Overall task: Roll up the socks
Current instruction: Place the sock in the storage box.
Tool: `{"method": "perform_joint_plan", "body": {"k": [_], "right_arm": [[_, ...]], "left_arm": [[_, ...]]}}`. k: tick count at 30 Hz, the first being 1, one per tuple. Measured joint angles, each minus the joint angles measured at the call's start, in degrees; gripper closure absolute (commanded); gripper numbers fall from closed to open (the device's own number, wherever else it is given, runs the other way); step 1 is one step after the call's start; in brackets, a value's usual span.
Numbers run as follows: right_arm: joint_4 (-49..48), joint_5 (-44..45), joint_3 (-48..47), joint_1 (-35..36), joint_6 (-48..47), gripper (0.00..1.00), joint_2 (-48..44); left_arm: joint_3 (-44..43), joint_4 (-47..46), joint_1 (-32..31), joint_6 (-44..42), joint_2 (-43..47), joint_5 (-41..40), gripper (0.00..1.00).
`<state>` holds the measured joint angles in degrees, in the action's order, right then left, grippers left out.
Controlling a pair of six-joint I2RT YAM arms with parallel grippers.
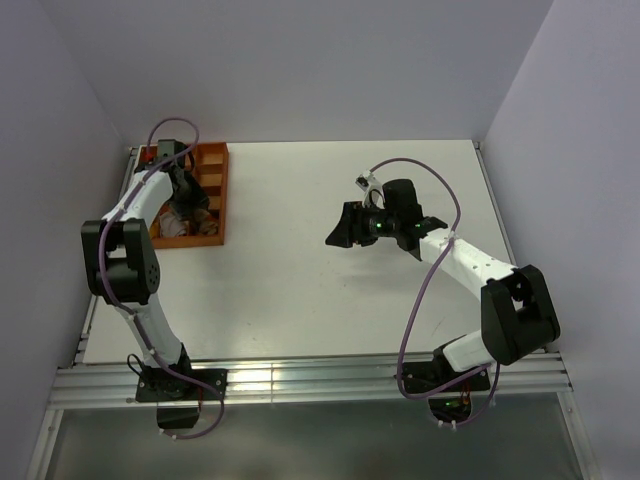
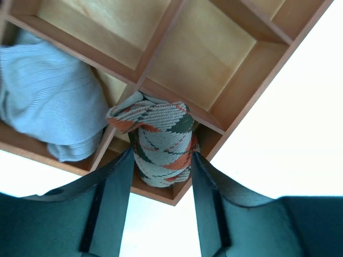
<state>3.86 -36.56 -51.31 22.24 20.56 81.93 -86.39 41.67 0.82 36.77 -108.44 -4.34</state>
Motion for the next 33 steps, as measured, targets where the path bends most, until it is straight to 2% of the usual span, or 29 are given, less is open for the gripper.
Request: {"method": "perform_joint_plan", "body": {"k": [8, 18, 28, 33], "right_arm": [[0.02, -0.04, 0.00, 0.00, -0.02, 0.31, 0.00], [0.02, -0.13, 0.00, 0.00, -0.02, 0.31, 0.00], [0.04, -0.13, 0.00, 0.00, -0.02, 0.31, 0.02], [0.07, -0.13, 0.00, 0.00, -0.02, 0.31, 0.02]], "left_arm": [[2.10, -2.93, -0.15, 1.22, 1.46, -3.10, 0.53], [3.89, -7.23, -0.15, 1.86, -1.31, -2.56, 0.56], [4.48, -8.66, -0.07, 1.40, -2.97, -0.20, 0.68], [2.40, -6.62, 0.24, -0.02, -4.96, 1.22, 0.65]]}}
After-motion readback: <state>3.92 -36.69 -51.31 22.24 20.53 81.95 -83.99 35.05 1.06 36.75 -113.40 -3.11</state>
